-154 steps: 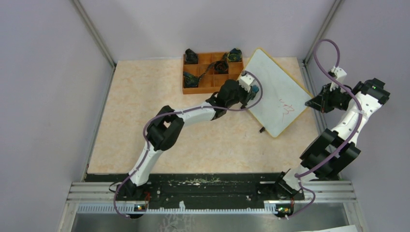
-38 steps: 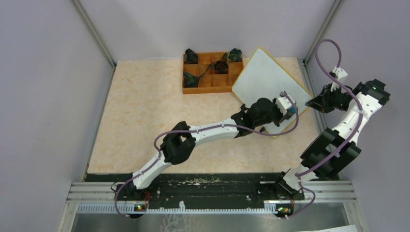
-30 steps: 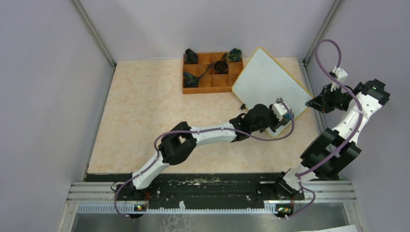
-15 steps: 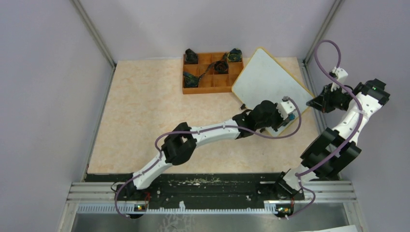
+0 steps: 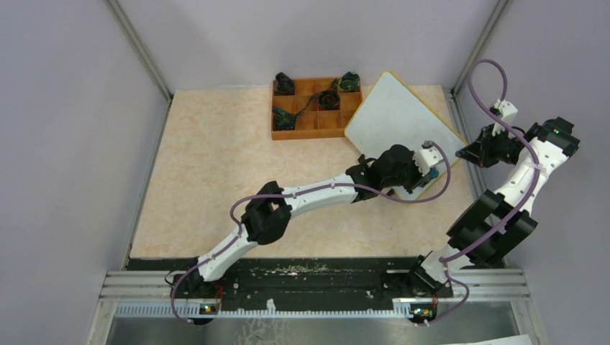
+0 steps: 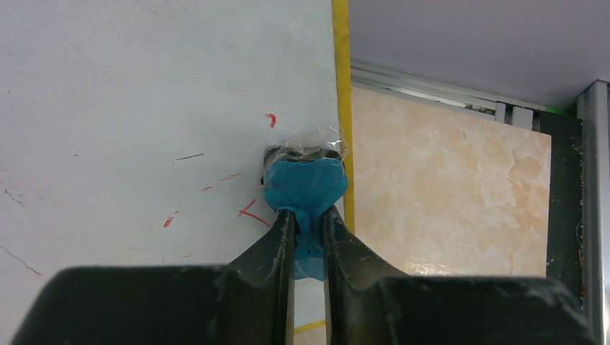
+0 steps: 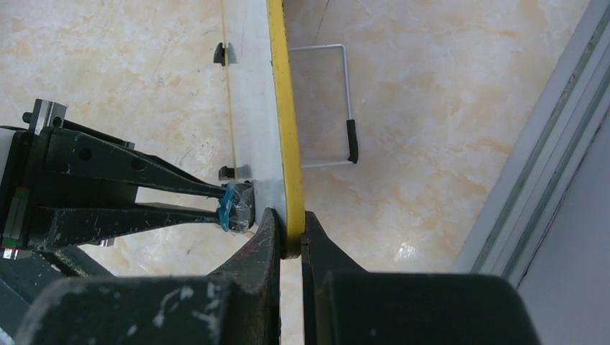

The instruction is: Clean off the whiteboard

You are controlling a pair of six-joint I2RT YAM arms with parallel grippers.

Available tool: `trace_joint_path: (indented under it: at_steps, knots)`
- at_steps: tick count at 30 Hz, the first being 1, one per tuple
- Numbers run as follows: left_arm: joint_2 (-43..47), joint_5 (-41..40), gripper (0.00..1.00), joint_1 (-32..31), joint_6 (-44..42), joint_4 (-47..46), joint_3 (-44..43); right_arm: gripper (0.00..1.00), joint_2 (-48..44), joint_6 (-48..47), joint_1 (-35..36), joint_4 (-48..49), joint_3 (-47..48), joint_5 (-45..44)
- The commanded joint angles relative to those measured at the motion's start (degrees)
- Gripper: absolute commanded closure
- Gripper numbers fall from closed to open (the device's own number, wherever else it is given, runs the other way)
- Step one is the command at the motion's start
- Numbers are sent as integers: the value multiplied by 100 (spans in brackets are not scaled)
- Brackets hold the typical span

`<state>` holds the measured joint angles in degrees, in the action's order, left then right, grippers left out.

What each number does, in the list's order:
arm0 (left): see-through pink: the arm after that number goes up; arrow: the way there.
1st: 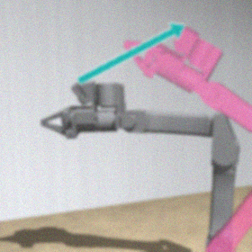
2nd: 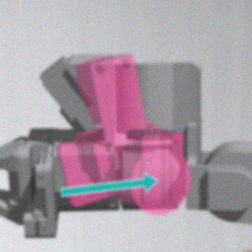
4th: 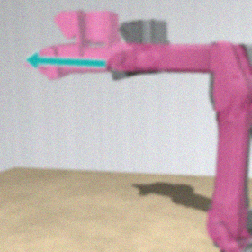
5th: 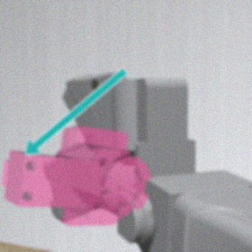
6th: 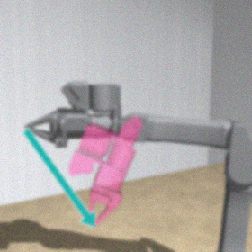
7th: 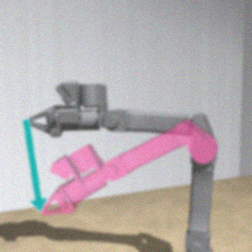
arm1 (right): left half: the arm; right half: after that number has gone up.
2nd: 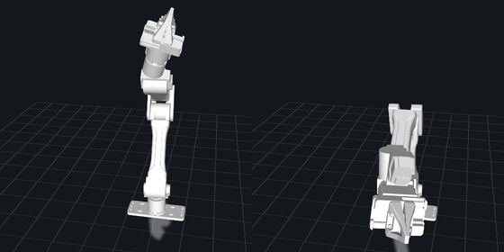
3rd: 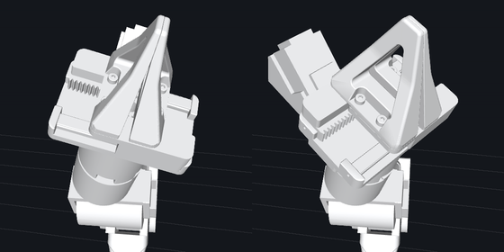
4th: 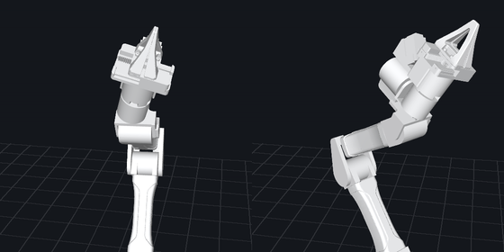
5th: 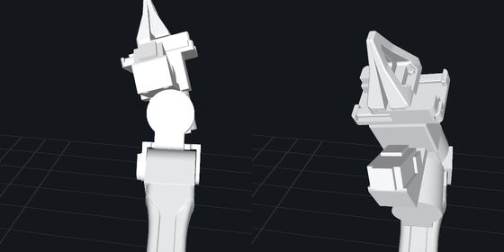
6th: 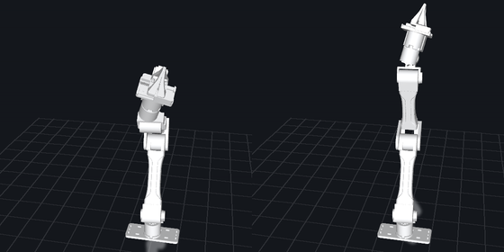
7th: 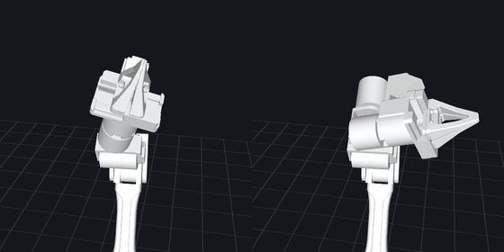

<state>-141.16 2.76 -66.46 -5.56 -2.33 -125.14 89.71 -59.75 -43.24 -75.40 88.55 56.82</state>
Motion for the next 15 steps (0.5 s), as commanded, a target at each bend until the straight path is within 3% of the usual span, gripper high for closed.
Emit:
trace_joint_path:
  at_steps: [1, 10, 15]
  knots:
    - [322, -286, 100, 256, -133, -812, -107, 100, 94, -512, 319, -1047, -278, -768]
    - [961, -262, 100, 213, -53, -1309, 716, 100, 124, -514, 319, -1052, -267, -743]
    - [623, -257, 100, 220, -138, -1051, 59, 100, 110, -529, 317, -1047, -296, -759]
